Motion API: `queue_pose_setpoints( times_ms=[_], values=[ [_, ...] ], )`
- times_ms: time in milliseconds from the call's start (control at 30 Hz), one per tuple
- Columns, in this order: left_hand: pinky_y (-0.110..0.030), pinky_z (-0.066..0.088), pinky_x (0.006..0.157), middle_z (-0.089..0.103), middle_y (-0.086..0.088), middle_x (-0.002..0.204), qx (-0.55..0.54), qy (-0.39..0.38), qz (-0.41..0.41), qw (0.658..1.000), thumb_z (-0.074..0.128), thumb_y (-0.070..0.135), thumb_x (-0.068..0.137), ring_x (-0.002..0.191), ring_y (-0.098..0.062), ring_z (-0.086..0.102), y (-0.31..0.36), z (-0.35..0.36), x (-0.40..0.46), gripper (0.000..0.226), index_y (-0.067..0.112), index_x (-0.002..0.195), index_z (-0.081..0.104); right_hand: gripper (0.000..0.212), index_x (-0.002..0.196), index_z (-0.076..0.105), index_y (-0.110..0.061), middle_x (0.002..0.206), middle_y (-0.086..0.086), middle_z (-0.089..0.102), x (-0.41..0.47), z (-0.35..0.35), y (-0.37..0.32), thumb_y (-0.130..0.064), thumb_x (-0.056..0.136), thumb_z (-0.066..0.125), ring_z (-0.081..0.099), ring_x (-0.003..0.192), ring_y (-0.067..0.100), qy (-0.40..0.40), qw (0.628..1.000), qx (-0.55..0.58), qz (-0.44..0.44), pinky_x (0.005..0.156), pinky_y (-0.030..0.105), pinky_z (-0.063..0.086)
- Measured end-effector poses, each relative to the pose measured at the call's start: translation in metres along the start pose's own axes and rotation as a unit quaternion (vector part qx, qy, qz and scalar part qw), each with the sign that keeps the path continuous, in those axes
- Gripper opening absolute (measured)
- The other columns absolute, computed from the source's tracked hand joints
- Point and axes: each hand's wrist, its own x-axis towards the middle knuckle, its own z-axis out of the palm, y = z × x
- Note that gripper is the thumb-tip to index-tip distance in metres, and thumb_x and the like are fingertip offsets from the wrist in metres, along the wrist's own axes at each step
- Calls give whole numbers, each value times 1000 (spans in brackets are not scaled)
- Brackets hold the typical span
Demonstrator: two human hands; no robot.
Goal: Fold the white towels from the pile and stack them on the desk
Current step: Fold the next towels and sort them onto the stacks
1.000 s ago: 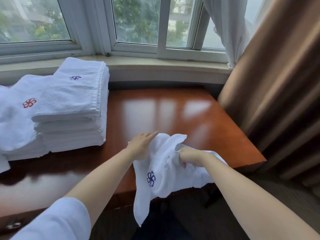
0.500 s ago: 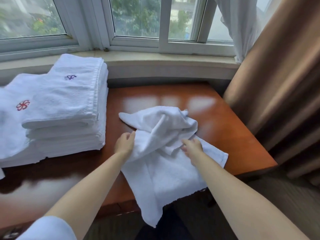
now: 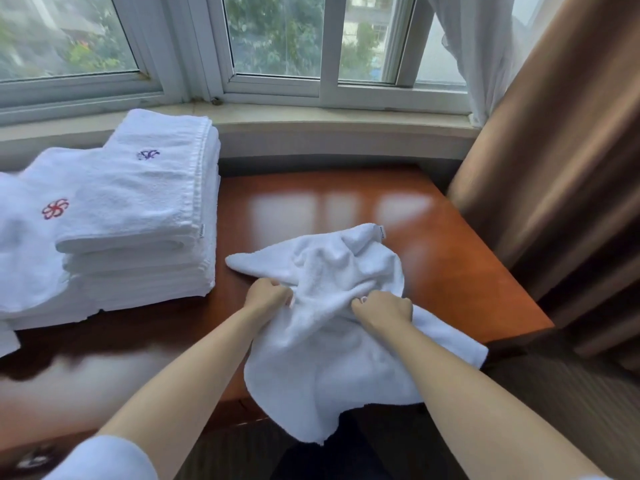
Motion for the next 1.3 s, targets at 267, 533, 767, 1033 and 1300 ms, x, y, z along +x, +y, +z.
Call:
queue_pose_setpoints(
  times_ms=[267,533,767,1033,1300],
  values=[
    [-27,52,62,72,-6,75,-213,-151,-166,951,70,31,74,66,-22,70,-1,-19,-13,22,13,62,76,69,134,41,-14,132,15,42,-10,-10,17,-50,80,64,50,116,35,21,898,358,256,79,38,43],
    [-34,57,74,74,-12,92,-112,-246,-148,951,69,24,77,83,-24,73,25,-27,-45,21,11,93,72,36,116,49,-11,103,14,50,-29,-13,1,-7,84,64,52,80,25,-169,807,524,216,69,31,48],
    [-36,48,99,69,-10,115,291,-261,-178,903,66,38,82,109,-24,64,77,-74,-66,43,15,118,64,16,92,55,-11,72,4,50,-53,-64,19,-11,82,43,50,59,17,-297,888,306,174,57,29,49],
    [-25,50,42,56,-17,88,468,-210,-207,833,48,24,94,50,-30,64,86,-80,-97,33,6,121,39,26,71,43,-15,55,0,30,-57,-76,32,-7,96,40,21,41,9,-154,821,511,200,33,14,12],
    [-49,37,107,19,-11,156,264,-28,-25,964,57,37,94,137,-36,32,59,-89,-81,69,13,150,25,97,147,28,-23,46,2,45,-81,-89,53,-64,71,71,37,44,14,-331,940,32,81,43,23,31]
  ],
)
